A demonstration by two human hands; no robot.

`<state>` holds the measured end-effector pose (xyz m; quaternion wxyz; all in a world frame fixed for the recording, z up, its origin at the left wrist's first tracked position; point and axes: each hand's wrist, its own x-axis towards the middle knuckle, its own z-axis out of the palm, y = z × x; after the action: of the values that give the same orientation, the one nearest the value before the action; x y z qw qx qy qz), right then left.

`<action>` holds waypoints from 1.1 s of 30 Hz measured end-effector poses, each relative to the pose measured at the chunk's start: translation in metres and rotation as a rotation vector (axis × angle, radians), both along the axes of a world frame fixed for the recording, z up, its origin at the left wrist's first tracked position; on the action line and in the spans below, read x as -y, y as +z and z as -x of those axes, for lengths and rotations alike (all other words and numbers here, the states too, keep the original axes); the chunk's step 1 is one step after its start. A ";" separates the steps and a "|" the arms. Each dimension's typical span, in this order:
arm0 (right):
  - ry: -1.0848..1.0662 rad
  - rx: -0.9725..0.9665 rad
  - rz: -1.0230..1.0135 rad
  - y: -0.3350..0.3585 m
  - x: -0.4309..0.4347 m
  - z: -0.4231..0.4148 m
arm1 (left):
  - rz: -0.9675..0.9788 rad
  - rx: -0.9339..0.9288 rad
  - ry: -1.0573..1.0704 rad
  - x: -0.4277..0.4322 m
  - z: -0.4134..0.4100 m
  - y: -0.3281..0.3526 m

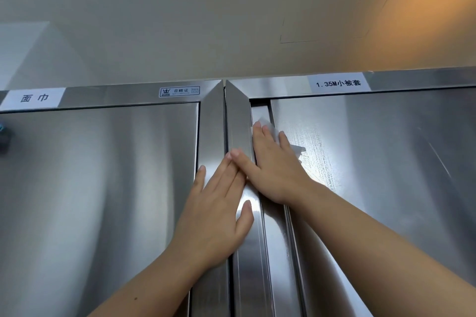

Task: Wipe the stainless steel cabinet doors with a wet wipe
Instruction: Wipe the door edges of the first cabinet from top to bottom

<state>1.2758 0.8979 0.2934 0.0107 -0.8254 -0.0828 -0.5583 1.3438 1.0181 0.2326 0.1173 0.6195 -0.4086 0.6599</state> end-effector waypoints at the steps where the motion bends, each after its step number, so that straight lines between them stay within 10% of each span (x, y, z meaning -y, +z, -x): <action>1: -0.003 -0.001 0.006 -0.002 0.001 -0.001 | -0.002 -0.010 0.004 0.000 0.000 0.000; 33: -0.094 0.018 0.027 0.039 0.003 -0.006 | 0.033 0.093 0.101 -0.001 0.001 0.000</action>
<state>1.2813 0.8946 0.3321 -0.0275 -0.8234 -0.0515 -0.5644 1.3427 1.0190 0.2321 0.0748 0.6062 -0.3708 0.6996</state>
